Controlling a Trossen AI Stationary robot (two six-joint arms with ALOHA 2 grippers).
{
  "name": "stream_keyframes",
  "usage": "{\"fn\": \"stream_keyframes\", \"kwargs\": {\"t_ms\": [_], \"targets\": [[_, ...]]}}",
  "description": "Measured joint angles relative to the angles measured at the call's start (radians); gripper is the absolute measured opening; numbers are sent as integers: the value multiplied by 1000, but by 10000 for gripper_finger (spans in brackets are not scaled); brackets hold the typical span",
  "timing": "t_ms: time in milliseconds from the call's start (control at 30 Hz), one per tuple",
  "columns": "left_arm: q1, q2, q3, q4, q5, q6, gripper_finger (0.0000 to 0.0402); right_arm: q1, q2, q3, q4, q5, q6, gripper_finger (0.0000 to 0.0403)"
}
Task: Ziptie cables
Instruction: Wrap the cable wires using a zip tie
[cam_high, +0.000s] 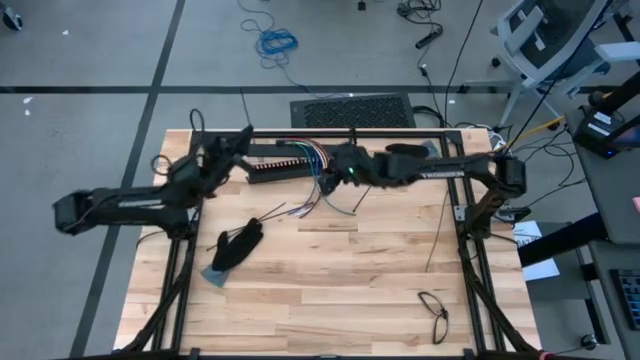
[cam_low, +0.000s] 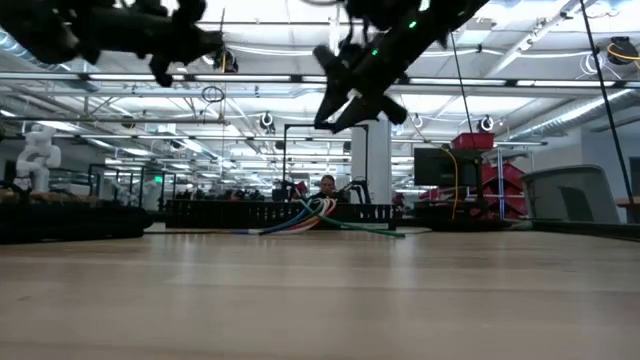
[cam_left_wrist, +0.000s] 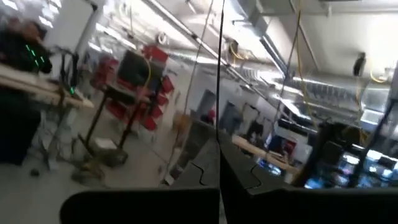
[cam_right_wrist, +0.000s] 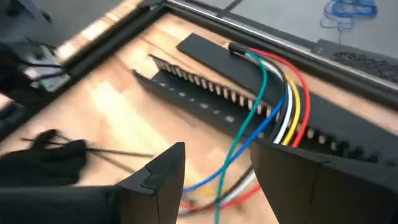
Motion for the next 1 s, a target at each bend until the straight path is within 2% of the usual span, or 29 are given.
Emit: {"fn": "stream_keyframes", "kwargs": {"t_ms": [100, 200, 300, 433, 500, 600, 733, 867, 1000], "targets": [[-4, -125, -31, -120, 2, -14, 0, -60, 95, 114, -44, -37, -102, 181], [-13, -212, -30, -182, 11, 26, 0, -101, 218, 292, -185, -40, -203, 181], [-19, -295, -30, -228, 11, 65, 0, -119, 352, 477, -366, -34, -268, 181], [-20, -385, -28, -311, 14, 63, 0, -110, 485, 694, -474, -35, -330, 181], [-19, -416, -28, -359, 38, 62, 0, -103, 543, 791, -504, -18, -339, 181], [-20, -451, -29, -400, 63, 60, 0, -92, 614, 907, -565, 65, -349, 181], [-20, -477, -29, -401, 67, 60, 0, -90, 648, 1011, -640, 82, -251, 181], [-20, -487, -28, -405, 89, 60, 0, -100, 655, 1016, -752, 70, -109, 181], [-20, -487, -28, -404, 99, 58, 0, -100, 636, 1016, -778, 54, -196, 181]]}}
